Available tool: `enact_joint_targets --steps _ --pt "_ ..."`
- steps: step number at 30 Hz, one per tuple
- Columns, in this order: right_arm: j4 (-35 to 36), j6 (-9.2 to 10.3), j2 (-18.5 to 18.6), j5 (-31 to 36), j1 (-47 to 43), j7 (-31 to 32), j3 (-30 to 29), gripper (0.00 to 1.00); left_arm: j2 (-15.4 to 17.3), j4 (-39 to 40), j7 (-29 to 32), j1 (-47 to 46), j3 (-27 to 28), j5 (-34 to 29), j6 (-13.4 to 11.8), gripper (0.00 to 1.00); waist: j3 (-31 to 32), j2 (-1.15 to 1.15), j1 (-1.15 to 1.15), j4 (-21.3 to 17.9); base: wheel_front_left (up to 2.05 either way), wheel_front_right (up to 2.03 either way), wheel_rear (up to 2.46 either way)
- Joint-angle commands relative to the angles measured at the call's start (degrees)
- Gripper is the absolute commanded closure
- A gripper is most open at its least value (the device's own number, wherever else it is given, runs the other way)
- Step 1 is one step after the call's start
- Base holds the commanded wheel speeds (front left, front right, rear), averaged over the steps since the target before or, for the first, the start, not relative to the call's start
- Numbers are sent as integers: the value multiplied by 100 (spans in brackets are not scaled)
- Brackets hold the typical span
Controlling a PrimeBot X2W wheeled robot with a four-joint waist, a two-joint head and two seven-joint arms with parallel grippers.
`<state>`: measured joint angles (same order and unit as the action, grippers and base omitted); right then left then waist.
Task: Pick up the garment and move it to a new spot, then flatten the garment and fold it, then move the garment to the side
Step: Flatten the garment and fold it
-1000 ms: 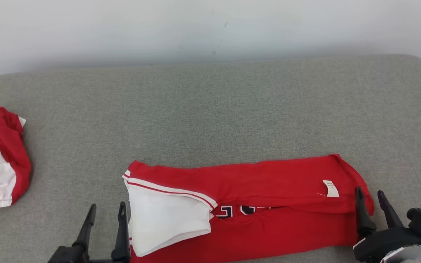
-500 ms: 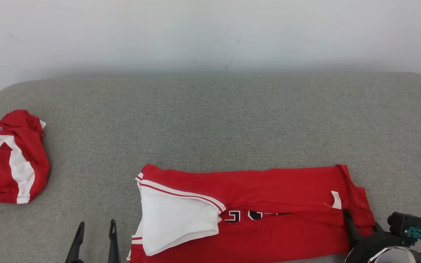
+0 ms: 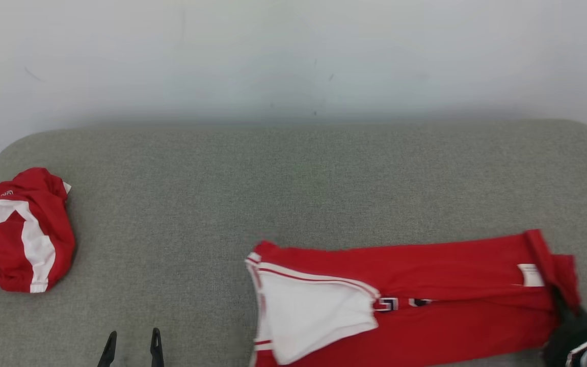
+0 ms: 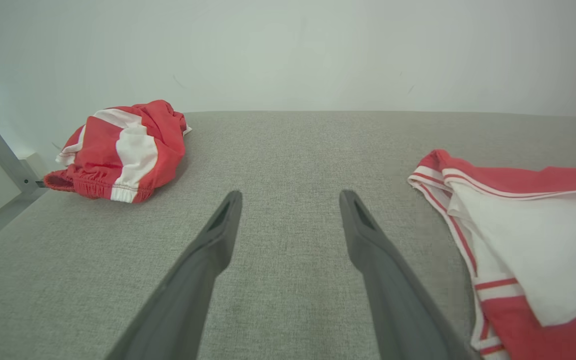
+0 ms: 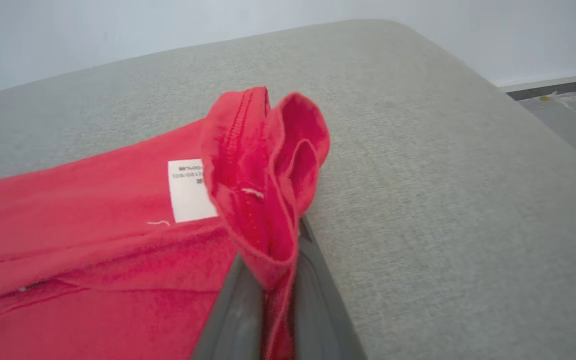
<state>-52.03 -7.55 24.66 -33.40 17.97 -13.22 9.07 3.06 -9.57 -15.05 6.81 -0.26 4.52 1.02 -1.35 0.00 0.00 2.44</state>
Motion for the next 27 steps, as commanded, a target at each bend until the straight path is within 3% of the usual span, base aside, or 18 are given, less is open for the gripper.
enact_joint_targets --steps 1,6,12,21,27 --pt "-82 14 175 -52 81 -67 -124 100 -17 1 -18 64 -20 -60 -7 0 28 0 0 -18 0 0 0" --pt "-80 14 405 -28 112 -143 -296 100 -20 5 -18 115 -21 8 -38 0 74 0 0 -93 0 0 0" --pt "619 14 177 71 58 -152 -73 100 -20 -4 -18 155 -24 93 -65 0 122 0 0 -235 0 0 0" --pt "2855 14 -572 211 -306 518 820 100 -21 -53 -18 55 -87 147 -74 0 145 0 0 -310 0 0 0" --pt "3621 14 -1084 295 -465 1020 1231 100 -21 -103 -18 10 -167 183 -92 0 124 0 0 -114 0 0 0"
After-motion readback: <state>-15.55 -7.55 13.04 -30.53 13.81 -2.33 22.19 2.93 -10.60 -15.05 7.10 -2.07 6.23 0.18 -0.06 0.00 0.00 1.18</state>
